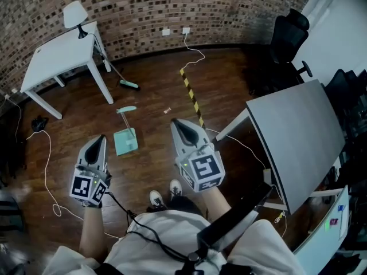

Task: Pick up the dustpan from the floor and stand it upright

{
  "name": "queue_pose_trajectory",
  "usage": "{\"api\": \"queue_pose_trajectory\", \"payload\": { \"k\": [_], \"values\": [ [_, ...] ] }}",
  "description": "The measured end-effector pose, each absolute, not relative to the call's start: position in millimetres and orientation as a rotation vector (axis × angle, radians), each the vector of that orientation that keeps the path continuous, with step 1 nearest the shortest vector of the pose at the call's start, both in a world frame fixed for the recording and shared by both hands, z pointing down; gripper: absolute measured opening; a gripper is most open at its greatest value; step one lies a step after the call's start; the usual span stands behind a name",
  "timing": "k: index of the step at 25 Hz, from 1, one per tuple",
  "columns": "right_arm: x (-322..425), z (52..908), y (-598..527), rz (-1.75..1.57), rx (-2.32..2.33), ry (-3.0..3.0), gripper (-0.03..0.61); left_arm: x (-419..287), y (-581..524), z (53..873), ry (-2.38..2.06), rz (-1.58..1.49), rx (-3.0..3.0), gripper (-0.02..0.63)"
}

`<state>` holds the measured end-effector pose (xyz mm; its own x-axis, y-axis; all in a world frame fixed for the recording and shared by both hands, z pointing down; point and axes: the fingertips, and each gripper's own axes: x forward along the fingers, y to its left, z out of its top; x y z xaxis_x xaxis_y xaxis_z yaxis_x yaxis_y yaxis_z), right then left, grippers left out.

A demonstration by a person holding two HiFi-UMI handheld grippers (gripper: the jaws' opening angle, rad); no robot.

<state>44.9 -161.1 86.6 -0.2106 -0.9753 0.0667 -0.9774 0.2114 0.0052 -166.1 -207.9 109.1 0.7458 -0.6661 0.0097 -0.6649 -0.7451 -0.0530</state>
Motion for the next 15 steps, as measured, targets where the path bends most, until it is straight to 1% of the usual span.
{"api": "queue_pose_trajectory", "payload": {
  "k": [5,9,15],
  "values": [
    [61.5,111.2,-114.4,0.111,2.009,-2.298,-0.015,-184.9,-188.3,141.7,1.157,-0.098,-2.931,-0.006],
    [64.8,129.1,-75.9,0.159,1.962,-2.286,-0.015,-193.9,-160.0,153.7,1.226,-0.141,-2.941,-0.006],
    [74.1,121.1,-14.4,0.093,1.955,-2.329,-0.015,-180.7,-97.3,137.3,1.153,-0.186,-2.877,-0.006]
  ]
}}
